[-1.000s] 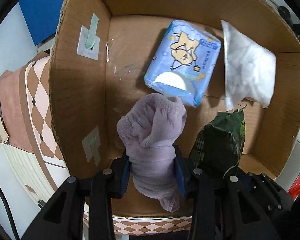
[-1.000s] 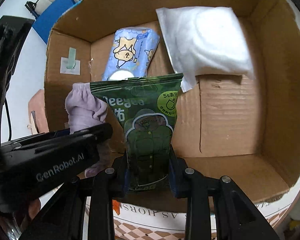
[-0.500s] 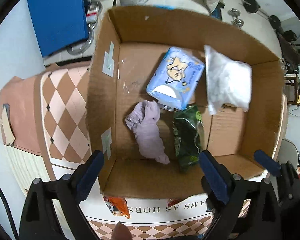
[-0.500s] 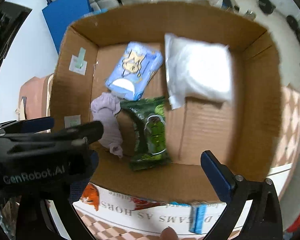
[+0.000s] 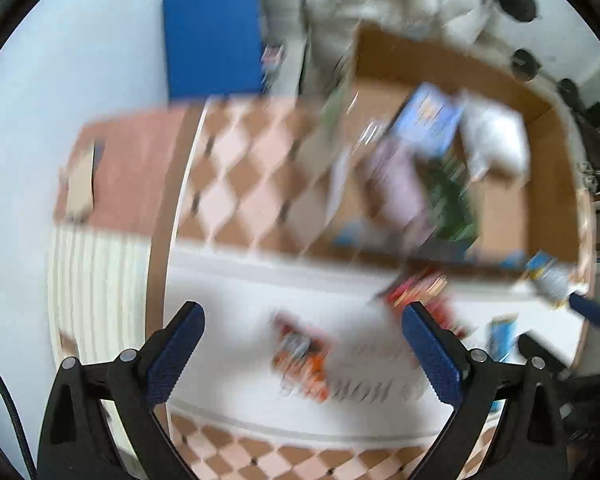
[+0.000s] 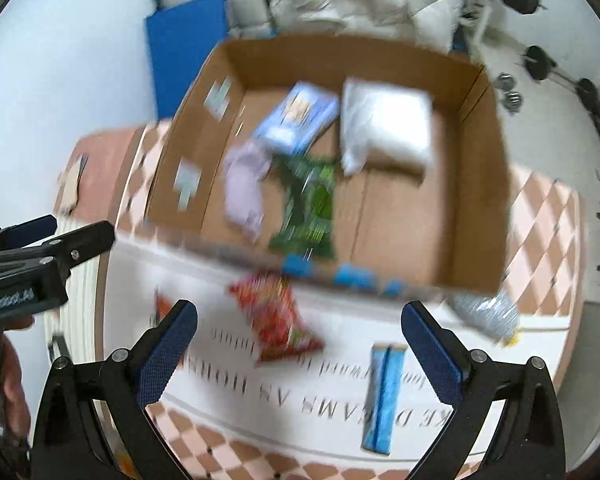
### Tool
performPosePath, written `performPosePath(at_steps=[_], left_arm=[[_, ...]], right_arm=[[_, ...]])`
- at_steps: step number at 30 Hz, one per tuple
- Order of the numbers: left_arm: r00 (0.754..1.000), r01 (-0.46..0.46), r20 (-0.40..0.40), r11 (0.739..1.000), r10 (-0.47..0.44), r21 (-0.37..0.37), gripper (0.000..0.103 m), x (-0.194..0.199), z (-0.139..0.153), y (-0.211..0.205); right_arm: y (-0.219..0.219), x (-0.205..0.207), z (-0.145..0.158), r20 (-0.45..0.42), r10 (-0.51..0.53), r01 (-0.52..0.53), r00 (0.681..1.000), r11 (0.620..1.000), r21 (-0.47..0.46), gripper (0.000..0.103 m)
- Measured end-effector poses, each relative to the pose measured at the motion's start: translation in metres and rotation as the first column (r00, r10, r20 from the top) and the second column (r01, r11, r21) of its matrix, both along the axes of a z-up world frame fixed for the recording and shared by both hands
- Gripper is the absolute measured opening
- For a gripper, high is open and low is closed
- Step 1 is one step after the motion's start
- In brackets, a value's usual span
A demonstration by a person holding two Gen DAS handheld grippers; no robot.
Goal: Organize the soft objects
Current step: 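Grasp the orange snack bag with the left tool while the right grasps the red bag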
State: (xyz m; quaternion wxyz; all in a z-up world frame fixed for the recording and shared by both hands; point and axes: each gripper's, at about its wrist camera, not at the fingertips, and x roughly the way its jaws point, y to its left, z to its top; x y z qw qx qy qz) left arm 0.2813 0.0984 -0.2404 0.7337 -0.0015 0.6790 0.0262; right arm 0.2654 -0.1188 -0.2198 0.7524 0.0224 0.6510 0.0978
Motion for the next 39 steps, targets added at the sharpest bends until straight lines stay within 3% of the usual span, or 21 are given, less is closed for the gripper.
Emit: performPosePath(at_steps=[4,7,11,20,22,24,29,31,34,36,39], left_arm=[[0.987,-0.062,-0.152,0.996,0.053,-0.056,0.093,-0.029,-0.064,0.029],[0.98,-0.072,-0.194,0.993,0.052,-0.098,0.093,-0.037,-0.096,0.032],[0.972,-0.051,-0.232,0.991,0.02,-0.124,0.093,-0.038,-0.125,0.025],[0.964,-0.047,-0.265,0.988,0.008,-0.144,0.092,-0.034,-0.155,0.016],[0.963,-0.043,-0.269,0.99,0.005,-0.137,0.075,-0.028,-0.161,0.012],[0.96,-0.042,-0.28,0.99,0.004,-0.132,0.066,-0.027,-0.165,0.01],[0.966,-0.018,-0.259,0.995,-0.007,-0.095,0.057,-0.025,-0.165,0.002],[0.967,-0.016,-0.256,0.995,-0.009,-0.095,0.051,-0.026,-0.165,-0.002],[0.968,-0.013,-0.252,0.996,-0.009,-0.089,0.043,-0.03,-0.164,-0.006],[0.969,-0.014,-0.247,0.996,-0.007,-0.085,0.042,-0.039,-0.157,-0.022],[0.971,-0.009,-0.238,0.997,-0.009,-0.076,0.041,-0.049,-0.158,-0.028]], right_arm=[[0.017,-0.021,-0.044,-0.058,0.051,-0.054,0.997,0.997,-0.047,0.103],[0.03,-0.022,-0.082,-0.108,0.058,-0.064,0.992,0.997,-0.053,0.103],[0.042,-0.015,-0.111,-0.106,0.059,-0.07,0.993,0.992,-0.103,0.103],[0.049,-0.007,-0.157,-0.184,0.045,-0.071,0.982,0.988,-0.139,0.103],[0.049,-0.006,-0.162,-0.194,0.041,-0.068,0.98,0.988,-0.137,0.103],[0.049,-0.006,-0.164,-0.201,0.045,-0.073,0.979,0.988,-0.136,0.103],[0.057,-0.005,-0.175,-0.225,0.05,-0.082,0.973,0.988,-0.134,0.102],[0.059,-0.009,-0.179,-0.236,0.053,-0.089,0.97,0.986,-0.143,0.098],[0.064,-0.011,-0.183,-0.239,0.064,-0.106,0.969,0.98,-0.166,0.082],[0.066,-0.019,-0.184,-0.241,0.068,-0.116,0.968,0.975,-0.189,0.064],[0.062,-0.035,-0.184,-0.231,0.047,-0.092,0.972,0.978,-0.186,0.054]])
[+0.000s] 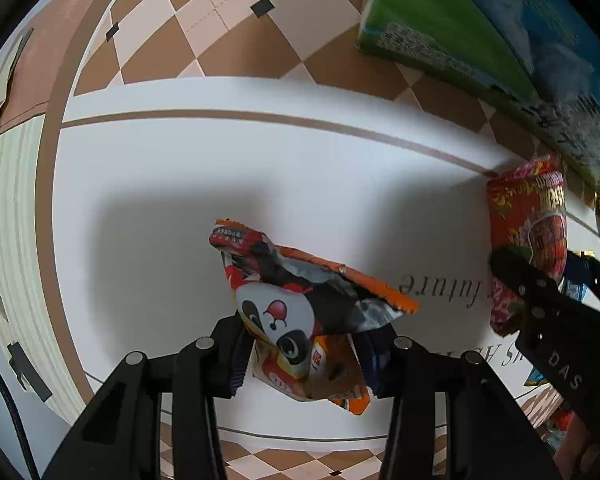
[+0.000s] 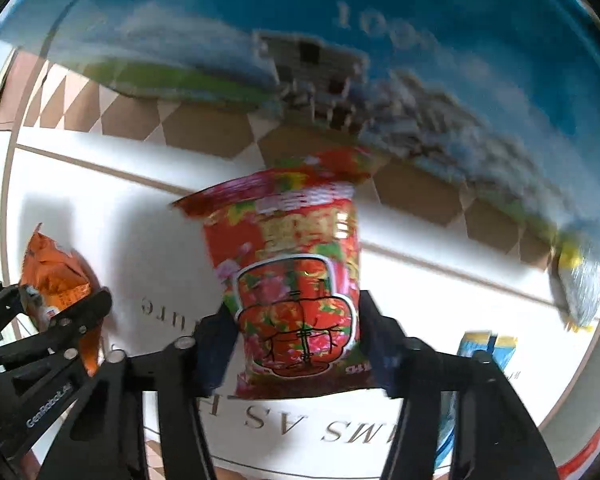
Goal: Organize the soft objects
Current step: 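Grasp the orange snack bag with the left tool while the right grasps the red bag, then lower both snack bags into the box and open both tools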
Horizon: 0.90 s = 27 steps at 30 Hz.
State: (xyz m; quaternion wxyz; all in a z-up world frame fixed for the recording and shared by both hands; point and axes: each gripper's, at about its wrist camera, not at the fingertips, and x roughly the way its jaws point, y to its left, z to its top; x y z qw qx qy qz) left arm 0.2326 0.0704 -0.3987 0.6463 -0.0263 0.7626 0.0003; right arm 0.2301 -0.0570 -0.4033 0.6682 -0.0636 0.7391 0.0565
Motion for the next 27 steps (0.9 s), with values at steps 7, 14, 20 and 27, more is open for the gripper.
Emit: performPosePath(at_steps=[7,14,20,27], left_arm=[[0.999,0.021,0.038,0.999,-0.019,-0.036,0.041,-0.031,0.023,-0.032],[0.982,0.095,0.177,0.988,-0.073,-0.122,0.041,-0.045,0.109,-0.075],[0.941,0.192,0.309,0.969,-0.137,-0.155,0.041,0.022,0.19,-0.097],[0.911,0.236,0.346,0.972,-0.225,0.011,0.041,0.146,0.217,-0.095]], right_arm=[[-0.02,-0.046,0.014,-0.004,-0.086,0.087,0.996,0.994,0.066,0.049],[-0.067,-0.084,0.09,0.059,-0.16,0.145,0.985,0.968,0.206,0.048],[-0.115,-0.043,0.194,0.194,-0.236,0.179,0.952,0.945,0.275,0.048],[-0.131,0.051,0.238,0.293,-0.293,0.225,0.91,0.943,0.245,0.048]])
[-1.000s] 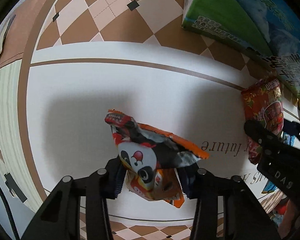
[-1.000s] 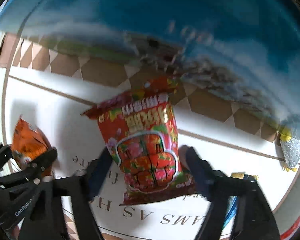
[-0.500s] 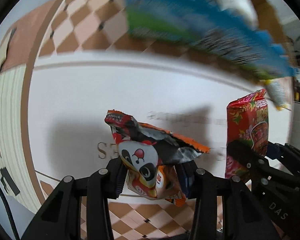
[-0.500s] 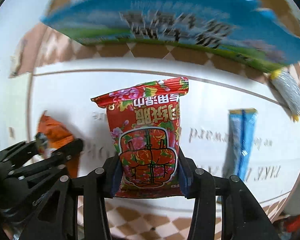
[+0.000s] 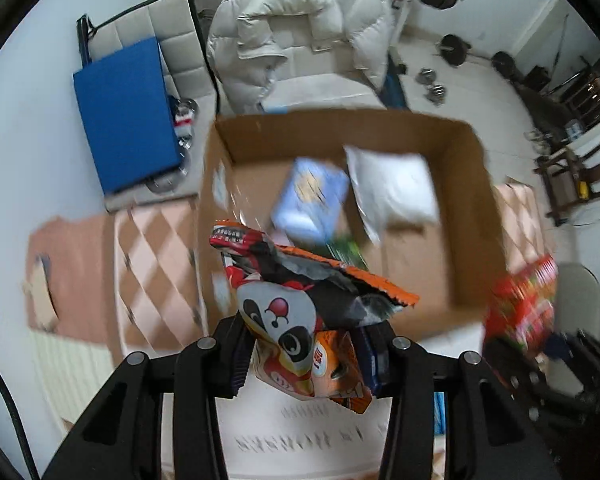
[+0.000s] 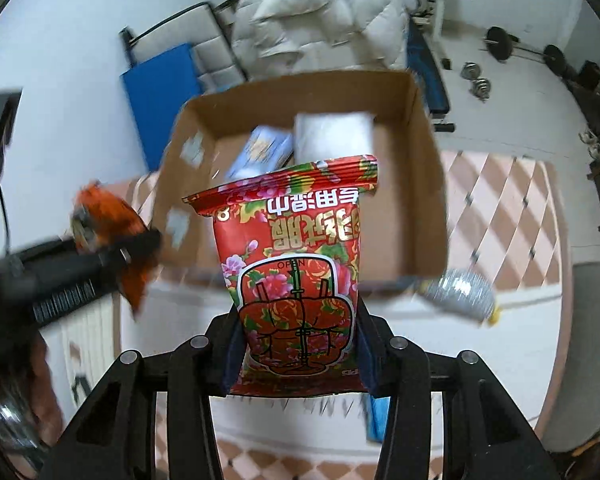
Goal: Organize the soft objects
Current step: 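Lower both snack bags into the box and open both tools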
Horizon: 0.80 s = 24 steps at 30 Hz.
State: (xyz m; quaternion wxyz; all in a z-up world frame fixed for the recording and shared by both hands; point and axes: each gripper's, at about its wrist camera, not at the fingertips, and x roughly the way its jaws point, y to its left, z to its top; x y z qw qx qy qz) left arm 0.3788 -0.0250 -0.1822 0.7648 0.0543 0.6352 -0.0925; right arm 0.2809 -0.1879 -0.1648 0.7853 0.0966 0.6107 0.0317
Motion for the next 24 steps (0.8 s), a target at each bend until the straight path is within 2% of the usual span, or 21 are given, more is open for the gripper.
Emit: performPosePath(at_steps=[3,8,12,15,21,24], left_arm=[[0.998,0.02,-0.053,0.996,-0.015,0.092,0.041,0.055,-0.03,-0.011],[0.986,0.037,-0.164,0.98,-0.005,0.194,0.041,0.115,-0.074,-0.016],[0.979,0.054,-0.204,0.966,-0.002,0.252,0.041,0.133,-0.096,-0.021],[0.971,0.071,-0.24,0.955,0.0,0.288,0.041,0.142,-0.108,-0.021],[0.958,0.08,-0.286,0.952,0.009,0.297,0.043,0.151,-0.119,-0.018],[0.951,0.067,-0.307,0.958,0.023,0.279,0.051,0.152,-0.118,-0.016]], right_arm=[[-0.012,0.034,-0.021,-0.03,-0.042,0.041,0.999,0.999,-0.017,0.048],[-0.023,0.082,-0.076,-0.131,-0.078,0.077,0.988,0.997,-0.015,0.048],[-0.023,0.1,-0.115,-0.207,-0.082,0.078,0.975,0.997,-0.026,0.048],[-0.023,0.105,-0.134,-0.234,-0.086,0.079,0.968,0.996,-0.04,0.048],[-0.016,0.104,-0.156,-0.279,-0.067,0.058,0.958,0.998,-0.04,0.048],[-0.012,0.104,-0.163,-0.296,-0.067,0.058,0.953,0.998,-0.04,0.049]])
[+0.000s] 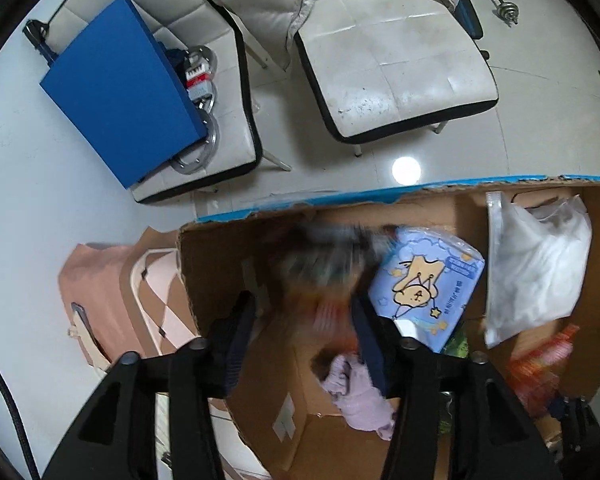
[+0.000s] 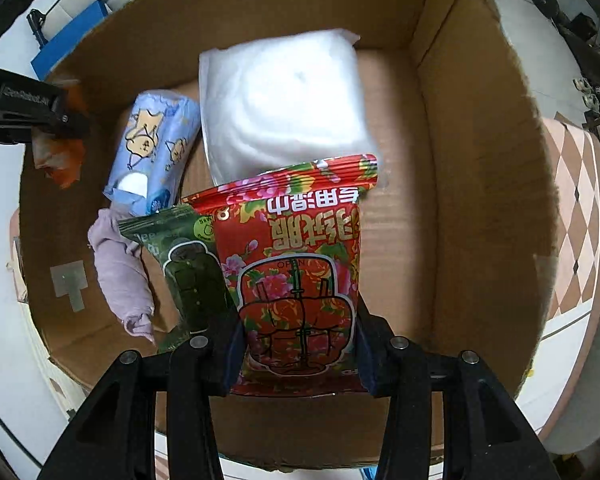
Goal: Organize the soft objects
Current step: 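Lower both snack bags into the box and open both tools, then grasp the blue tube with the left tool while the right grasps the silver scrubber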
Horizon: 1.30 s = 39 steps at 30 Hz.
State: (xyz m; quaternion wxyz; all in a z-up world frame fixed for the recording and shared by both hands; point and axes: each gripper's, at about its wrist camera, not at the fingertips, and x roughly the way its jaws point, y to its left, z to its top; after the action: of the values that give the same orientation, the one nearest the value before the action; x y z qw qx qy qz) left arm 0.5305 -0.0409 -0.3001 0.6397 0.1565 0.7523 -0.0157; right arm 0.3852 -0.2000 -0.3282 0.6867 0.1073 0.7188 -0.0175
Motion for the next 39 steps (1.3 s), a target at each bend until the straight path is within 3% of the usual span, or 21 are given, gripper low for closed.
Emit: performPosePath(at_steps=[1,2,3,4,5,8,10,12,19,27,36,39], left_arm=[[1.0,-0.008,-0.005,1.0,0.008,-0.01,0.053,0.001,0.0,0.001],[1.0,-0.012,-0.002,1.0,0.012,-0.015,0.055,0.0,0.003,0.001],[1.0,-0.013,0.008,1.0,0.013,-0.021,0.065,0.0,0.006,0.001],[1.0,-0.011,0.019,1.0,0.012,-0.025,0.075,0.001,0.008,0.001],[0.999,-0.007,0.034,1.0,0.008,-0.025,0.077,-0.001,0.011,0.001],[0.999,0.002,0.053,0.999,0.0,-0.042,0.078,-0.008,0.022,0.0],[0.998,0.008,0.059,0.999,-0.005,-0.049,0.09,-0.014,0.028,-0.001],[0.998,0.017,0.067,0.998,-0.013,-0.063,0.094,-0.023,0.036,-0.003],[0.991,-0.003,0.132,0.982,0.029,-0.19,0.094,-0.069,0.079,0.004],[0.958,-0.016,0.271,0.961,0.095,-0.278,0.094,-0.147,0.132,0.021],[0.928,-0.036,0.345,0.954,0.143,-0.297,0.094,-0.222,0.165,0.026],[0.915,-0.064,0.351,0.932,0.197,-0.356,0.094,-0.253,0.159,0.023]], right_arm=[[0.001,0.0,-0.002,-0.007,0.002,-0.002,1.0,1.0,0.008,0.05],[0.001,0.001,-0.006,-0.015,0.004,-0.003,1.0,1.0,0.012,0.058],[0.001,0.0,-0.006,-0.02,0.004,-0.004,1.0,1.0,0.011,0.07],[0.001,0.0,-0.004,-0.017,0.004,-0.004,1.0,1.0,0.017,0.075],[0.003,-0.001,-0.001,-0.009,0.007,-0.007,1.0,1.0,0.018,0.083],[0.008,-0.003,0.011,0.01,0.026,-0.026,1.0,1.0,-0.001,0.087],[0.011,-0.003,0.017,0.022,0.034,-0.034,0.999,0.999,-0.009,0.097],[0.015,-0.006,0.03,0.048,0.052,-0.05,0.998,0.998,-0.035,0.102],[0.018,-0.02,0.069,0.145,0.041,-0.032,0.989,0.997,-0.068,0.103],[0.019,-0.054,0.12,0.244,0.069,-0.043,0.967,0.993,-0.111,0.103],[0.015,-0.108,0.173,0.327,0.082,-0.056,0.941,0.995,-0.087,0.103],[-0.002,-0.137,0.183,0.357,0.054,-0.027,0.933,0.997,-0.079,0.103]])
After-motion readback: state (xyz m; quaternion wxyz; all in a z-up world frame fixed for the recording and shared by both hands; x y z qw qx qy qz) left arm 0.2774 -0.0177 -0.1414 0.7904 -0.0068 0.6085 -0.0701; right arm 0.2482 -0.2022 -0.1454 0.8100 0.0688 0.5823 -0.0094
